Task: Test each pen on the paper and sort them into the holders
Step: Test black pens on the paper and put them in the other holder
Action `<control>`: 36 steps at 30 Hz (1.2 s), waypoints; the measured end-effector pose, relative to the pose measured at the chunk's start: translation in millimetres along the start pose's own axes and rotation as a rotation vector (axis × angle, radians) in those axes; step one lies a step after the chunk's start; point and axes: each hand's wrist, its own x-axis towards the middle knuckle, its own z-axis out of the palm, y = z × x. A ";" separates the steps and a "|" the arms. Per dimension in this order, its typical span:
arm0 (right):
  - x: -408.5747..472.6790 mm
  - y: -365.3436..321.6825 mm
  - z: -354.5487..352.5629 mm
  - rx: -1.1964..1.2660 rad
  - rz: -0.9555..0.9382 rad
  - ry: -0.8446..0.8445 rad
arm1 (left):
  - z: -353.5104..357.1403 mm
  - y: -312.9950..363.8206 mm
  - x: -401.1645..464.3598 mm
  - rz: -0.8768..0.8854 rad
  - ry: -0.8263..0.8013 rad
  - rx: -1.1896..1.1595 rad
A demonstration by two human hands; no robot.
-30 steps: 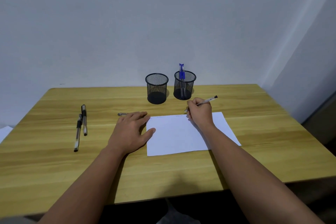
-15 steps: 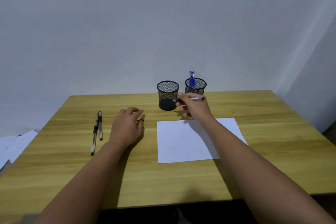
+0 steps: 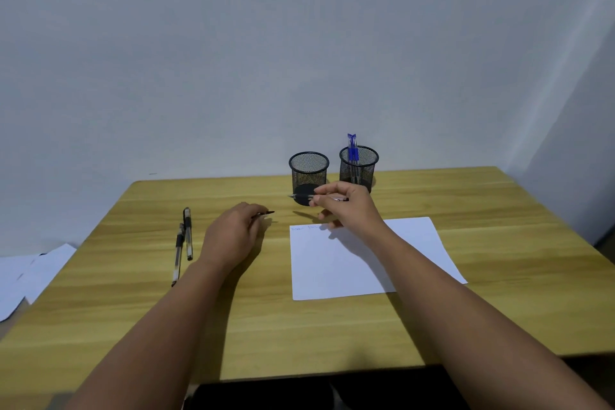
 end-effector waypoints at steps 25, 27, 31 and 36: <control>-30.6 -22.1 -28.2 -0.109 -0.098 -0.054 | -16.6 69.1 17.6 0.089 -0.019 -0.324; -31.4 -21.7 -32.3 -0.098 -0.074 -0.054 | -22.8 79.4 20.4 -0.091 -0.031 -0.609; -32.5 -19.0 -40.0 -0.100 -0.067 -0.062 | -31.7 97.9 20.6 -0.290 -0.021 -0.982; -29.4 -18.3 -34.2 -0.074 -0.119 -0.006 | -22.2 114.8 25.4 -0.367 0.030 -1.058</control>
